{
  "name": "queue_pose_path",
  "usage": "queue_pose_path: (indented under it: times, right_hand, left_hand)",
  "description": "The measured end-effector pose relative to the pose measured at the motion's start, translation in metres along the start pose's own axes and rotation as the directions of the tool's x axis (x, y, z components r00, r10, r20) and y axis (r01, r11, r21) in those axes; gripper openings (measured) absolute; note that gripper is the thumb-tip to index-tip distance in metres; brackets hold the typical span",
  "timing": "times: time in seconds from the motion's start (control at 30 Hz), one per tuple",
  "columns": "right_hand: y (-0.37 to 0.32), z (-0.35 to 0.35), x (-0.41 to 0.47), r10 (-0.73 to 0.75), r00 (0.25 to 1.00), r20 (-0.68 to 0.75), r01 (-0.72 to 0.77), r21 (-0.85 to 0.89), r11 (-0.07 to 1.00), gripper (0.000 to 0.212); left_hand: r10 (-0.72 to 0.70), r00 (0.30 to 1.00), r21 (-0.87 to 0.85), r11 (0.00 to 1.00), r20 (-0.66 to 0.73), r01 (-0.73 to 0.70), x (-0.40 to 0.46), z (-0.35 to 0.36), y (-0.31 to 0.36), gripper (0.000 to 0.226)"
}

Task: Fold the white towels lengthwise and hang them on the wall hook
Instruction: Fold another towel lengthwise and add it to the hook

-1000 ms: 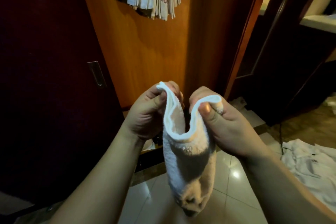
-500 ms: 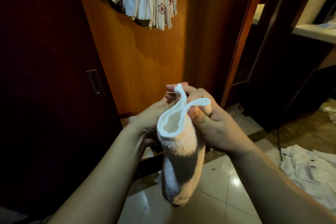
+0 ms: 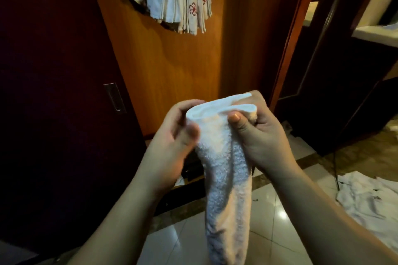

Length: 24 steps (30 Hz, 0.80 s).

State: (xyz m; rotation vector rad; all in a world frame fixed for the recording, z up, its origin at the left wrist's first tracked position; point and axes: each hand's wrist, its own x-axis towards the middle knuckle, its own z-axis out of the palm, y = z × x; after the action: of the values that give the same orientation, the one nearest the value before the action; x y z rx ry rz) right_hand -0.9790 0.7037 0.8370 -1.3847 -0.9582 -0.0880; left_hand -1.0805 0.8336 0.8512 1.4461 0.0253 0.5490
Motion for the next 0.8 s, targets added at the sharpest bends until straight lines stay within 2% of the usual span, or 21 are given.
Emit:
queue_pose_path:
  times: [0.03, 0.13, 0.2, 0.27, 0.37, 0.43, 0.5, 0.63, 0.73, 0.8]
  right_hand:
    - [0.001, 0.0, 0.0, 0.001, 1.0, 0.009, -0.001, -0.018, 1.0, 0.019]
    - [0.005, -0.004, 0.0, -0.009, 0.999, 0.041, 0.01, -0.024, 1.0, 0.018]
    - [0.004, -0.008, -0.001, -0.007, 0.998, 0.061, 0.007, -0.01, 1.0, 0.019]
    - [0.004, -0.012, -0.001, -0.019, 0.998, 0.063, 0.02, -0.03, 0.999, 0.017]
    - [0.006, -0.018, -0.001, -0.005, 0.999, 0.052, 0.006, -0.016, 1.0, 0.018]
    - [0.009, -0.021, 0.0, 0.009, 0.999, 0.048, -0.009, 0.007, 1.0, 0.021]
    - [0.012, -0.023, 0.0, 0.044, 0.996, 0.075, -0.047, 0.043, 0.998, 0.024]
    - [0.018, -0.024, -0.002, 0.1, 0.99, 0.101, -0.108, 0.08, 0.991, 0.017]
    - [0.018, -0.028, -0.002, 0.23, 0.96, 0.159, -0.249, 0.118, 0.961, 0.038]
    - [0.016, -0.032, 0.0, 0.305, 0.915, 0.264, -0.334, 0.073, 0.94, 0.039]
  left_hand:
    - [0.047, 0.999, 0.119, 0.992, -0.003, -0.046, -0.004, -0.001, -0.002, 0.055]
    - [0.107, 0.994, 0.258, 0.962, -0.038, -0.093, -0.005, 0.002, 0.004, 0.042]
    - [0.174, 0.984, 0.383, 0.907, 0.031, -0.173, -0.002, -0.003, 0.007, 0.041]
    - [0.243, 0.958, 0.549, 0.785, 0.152, -0.286, 0.0, -0.011, 0.007, 0.035]
    - [0.232, 0.924, 0.694, 0.612, 0.303, -0.381, 0.008, -0.021, 0.007, 0.023]
    - [0.204, 0.908, 0.752, 0.509, 0.366, -0.418, 0.015, -0.025, 0.008, 0.028]
    - [0.172, 0.905, 0.785, 0.452, 0.389, -0.423, 0.022, -0.028, 0.009, 0.037]
    - [0.086, 0.879, 0.75, 0.486, 0.47, -0.449, 0.031, -0.032, 0.011, 0.033]
    - [0.024, 0.86, 0.736, 0.506, 0.509, -0.45, 0.034, -0.031, 0.014, 0.03]
    - [-0.017, 0.847, 0.723, 0.531, 0.531, -0.442, 0.035, -0.033, 0.014, 0.031]
